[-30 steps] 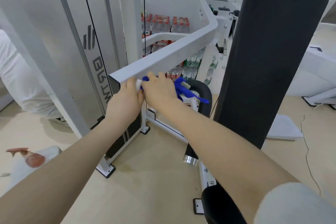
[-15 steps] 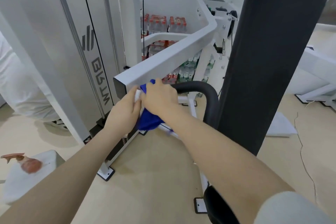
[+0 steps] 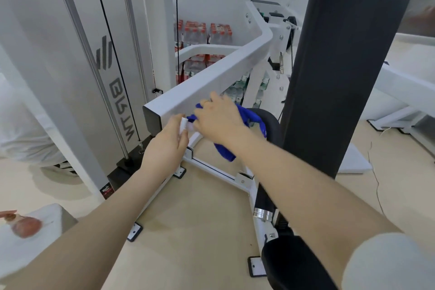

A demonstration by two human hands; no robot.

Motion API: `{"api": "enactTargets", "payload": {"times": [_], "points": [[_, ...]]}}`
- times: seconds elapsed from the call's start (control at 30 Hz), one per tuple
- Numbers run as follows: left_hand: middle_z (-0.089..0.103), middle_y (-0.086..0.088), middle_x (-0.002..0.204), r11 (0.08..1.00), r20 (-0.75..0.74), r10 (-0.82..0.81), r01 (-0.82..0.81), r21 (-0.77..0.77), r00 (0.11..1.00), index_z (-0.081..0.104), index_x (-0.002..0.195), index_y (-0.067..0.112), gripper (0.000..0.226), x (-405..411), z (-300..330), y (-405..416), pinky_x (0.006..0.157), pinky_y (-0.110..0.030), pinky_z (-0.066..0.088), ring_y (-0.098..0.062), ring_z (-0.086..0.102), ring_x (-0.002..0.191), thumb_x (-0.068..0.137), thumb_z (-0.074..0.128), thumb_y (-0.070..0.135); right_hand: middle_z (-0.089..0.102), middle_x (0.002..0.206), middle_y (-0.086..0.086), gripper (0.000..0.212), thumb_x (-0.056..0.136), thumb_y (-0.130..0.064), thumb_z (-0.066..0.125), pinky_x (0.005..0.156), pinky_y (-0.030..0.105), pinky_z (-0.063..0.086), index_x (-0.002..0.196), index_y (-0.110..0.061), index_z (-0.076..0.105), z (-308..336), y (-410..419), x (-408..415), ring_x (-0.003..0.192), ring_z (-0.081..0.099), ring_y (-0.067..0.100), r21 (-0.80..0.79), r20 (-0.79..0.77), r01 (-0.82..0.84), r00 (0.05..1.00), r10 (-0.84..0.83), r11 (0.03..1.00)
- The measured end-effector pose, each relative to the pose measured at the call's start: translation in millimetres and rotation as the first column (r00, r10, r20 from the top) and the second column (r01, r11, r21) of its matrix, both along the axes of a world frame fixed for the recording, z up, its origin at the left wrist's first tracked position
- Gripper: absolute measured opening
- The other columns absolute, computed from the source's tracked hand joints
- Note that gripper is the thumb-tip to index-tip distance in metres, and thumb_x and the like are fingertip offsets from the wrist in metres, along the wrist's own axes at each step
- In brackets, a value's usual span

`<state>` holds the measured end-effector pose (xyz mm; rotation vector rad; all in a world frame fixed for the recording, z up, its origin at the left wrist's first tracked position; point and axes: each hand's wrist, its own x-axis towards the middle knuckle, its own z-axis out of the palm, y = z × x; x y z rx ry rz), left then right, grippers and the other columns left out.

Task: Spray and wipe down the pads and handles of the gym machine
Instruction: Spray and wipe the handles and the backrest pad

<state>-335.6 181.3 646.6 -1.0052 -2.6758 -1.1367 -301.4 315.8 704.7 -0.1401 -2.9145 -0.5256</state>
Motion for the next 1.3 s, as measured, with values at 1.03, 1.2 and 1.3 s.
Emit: {"api": "enactTargets", "payload": {"times": [1.03,1.2,1.3], "points": [[0.046,-0.008,0.134,0.996,-0.076,0.078,-0.075,0.050,0.994,0.029,0.141,0.017,0.046,35,14,24,0.067,-0.044,0.049,-0.038,0.061,0.087,0.096,0.039,0.022,0.052,0.095,0.004,0.045,0.083,-0.059,0.053,0.064,0.031,0.036,0.095,-0.017,0.053,12,58,40,0.089,0.047,0.020,0.067,0.011,0.213,0.977,-0.214,0.975],[0.055,-0.007,0.123,0.988,-0.052,-0.118,0.123,0.095,0.992,0.025,0.144,0.028,0.051,52,14,34,0.074,-0.047,0.050,-0.028,0.062,0.085,0.096,0.040,0.021,0.048,0.060,0.002,0.059,0.086,-0.067,0.038,0.049,0.026,0.036,0.061,-0.014,0.044,28,94,77,0.053,0.046,0.016,-0.441,0.068,0.389,0.913,-0.402,0.809],[0.057,-0.002,0.117,0.973,-0.064,-0.225,0.228,0.047,0.972,0.029,0.142,0.032,0.048,55,10,33,0.076,-0.042,0.049,-0.021,0.060,0.082,0.096,0.041,0.021,0.043,0.057,0.003,0.053,0.095,-0.049,0.034,0.047,0.028,0.032,0.058,-0.012,0.040,25,100,68,0.050,0.041,0.018,-0.582,0.036,0.357,0.909,-0.415,0.731]]}}
